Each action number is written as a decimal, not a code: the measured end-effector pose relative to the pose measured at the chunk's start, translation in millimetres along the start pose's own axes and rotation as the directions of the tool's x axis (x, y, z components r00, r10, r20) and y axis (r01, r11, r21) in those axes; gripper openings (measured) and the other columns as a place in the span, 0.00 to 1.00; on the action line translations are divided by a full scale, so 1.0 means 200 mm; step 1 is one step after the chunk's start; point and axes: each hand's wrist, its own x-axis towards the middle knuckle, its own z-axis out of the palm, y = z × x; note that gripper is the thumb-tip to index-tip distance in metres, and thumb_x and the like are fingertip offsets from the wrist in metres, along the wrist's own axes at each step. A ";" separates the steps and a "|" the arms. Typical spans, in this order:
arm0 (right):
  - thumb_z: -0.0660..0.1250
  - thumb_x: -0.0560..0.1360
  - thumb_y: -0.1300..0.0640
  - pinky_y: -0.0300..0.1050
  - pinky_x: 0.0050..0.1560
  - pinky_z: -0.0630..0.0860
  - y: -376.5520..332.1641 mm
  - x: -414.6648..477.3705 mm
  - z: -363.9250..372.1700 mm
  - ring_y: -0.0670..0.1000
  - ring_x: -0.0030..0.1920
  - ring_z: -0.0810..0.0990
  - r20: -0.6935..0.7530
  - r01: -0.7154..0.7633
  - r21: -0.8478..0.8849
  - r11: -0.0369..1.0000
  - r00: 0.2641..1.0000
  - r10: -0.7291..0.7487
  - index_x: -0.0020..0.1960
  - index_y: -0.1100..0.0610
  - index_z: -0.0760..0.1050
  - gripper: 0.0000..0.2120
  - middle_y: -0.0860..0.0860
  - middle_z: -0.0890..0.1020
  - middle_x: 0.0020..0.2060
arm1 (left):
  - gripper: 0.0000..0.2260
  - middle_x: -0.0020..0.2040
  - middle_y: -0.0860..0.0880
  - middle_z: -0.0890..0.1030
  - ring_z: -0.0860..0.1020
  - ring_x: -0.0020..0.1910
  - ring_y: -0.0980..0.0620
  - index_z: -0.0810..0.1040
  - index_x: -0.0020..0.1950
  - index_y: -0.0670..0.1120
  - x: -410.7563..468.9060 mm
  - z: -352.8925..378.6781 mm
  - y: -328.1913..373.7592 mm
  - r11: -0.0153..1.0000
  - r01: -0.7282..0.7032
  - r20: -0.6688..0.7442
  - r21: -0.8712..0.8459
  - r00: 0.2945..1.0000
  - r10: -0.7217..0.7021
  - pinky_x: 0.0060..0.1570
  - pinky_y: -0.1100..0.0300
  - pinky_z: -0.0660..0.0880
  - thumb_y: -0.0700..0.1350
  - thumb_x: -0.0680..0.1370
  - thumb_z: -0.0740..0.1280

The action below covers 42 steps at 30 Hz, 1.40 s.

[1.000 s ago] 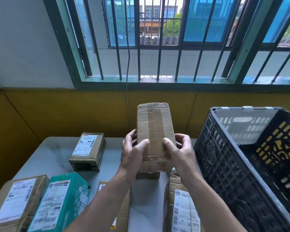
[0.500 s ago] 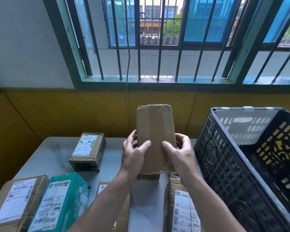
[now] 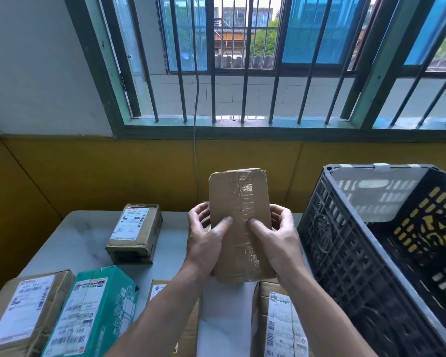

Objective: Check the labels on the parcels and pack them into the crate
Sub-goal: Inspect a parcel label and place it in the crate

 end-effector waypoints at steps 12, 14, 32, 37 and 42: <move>0.76 0.73 0.51 0.52 0.59 0.80 0.02 0.02 0.00 0.45 0.55 0.82 -0.012 0.035 0.031 0.999 0.999 -0.035 0.59 0.44 0.73 0.18 0.44 0.83 0.54 | 0.18 0.62 0.52 0.80 0.80 0.57 0.56 0.71 0.64 0.57 -0.01 0.00 -0.01 1.000 0.010 0.010 0.015 1.000 -0.010 0.47 0.61 0.78 0.48 0.78 0.73; 0.76 0.73 0.49 0.51 0.60 0.80 0.02 0.02 -0.01 0.45 0.58 0.81 -0.005 0.042 0.032 0.999 0.999 -0.042 0.64 0.42 0.72 0.22 0.43 0.82 0.57 | 0.18 0.62 0.52 0.80 0.80 0.58 0.56 0.70 0.65 0.57 -0.01 -0.01 0.00 1.000 0.006 0.011 0.020 1.000 -0.006 0.48 0.60 0.78 0.48 0.78 0.73; 0.73 0.72 0.37 0.43 0.54 0.81 0.01 0.02 0.00 0.40 0.54 0.82 -0.019 0.067 0.082 0.994 0.998 -0.065 0.58 0.40 0.75 0.17 0.43 0.84 0.54 | 0.27 0.61 0.49 0.82 0.82 0.56 0.54 0.71 0.63 0.56 -0.04 0.00 0.05 1.000 0.015 0.008 0.020 1.000 -0.015 0.56 0.50 0.81 0.65 0.70 0.74; 0.64 0.63 0.25 0.49 0.55 0.81 0.01 0.02 0.01 0.44 0.53 0.82 -0.050 0.059 0.037 0.998 0.997 -0.057 0.56 0.42 0.74 0.29 0.44 0.84 0.52 | 0.31 0.57 0.50 0.83 0.83 0.49 0.59 0.69 0.65 0.53 -0.05 0.01 0.06 0.999 0.036 0.007 0.002 0.999 -0.036 0.39 0.63 0.79 0.68 0.68 0.66; 0.64 0.60 0.24 0.46 0.49 0.78 0.01 0.01 0.01 0.47 0.50 0.82 -0.064 0.053 0.081 0.995 0.997 -0.048 0.55 0.45 0.74 0.33 0.47 0.84 0.49 | 0.21 0.60 0.47 0.82 0.81 0.57 0.51 0.71 0.62 0.53 -0.05 0.00 0.07 0.999 0.043 -0.015 -0.006 0.999 -0.043 0.56 0.49 0.80 0.60 0.76 0.72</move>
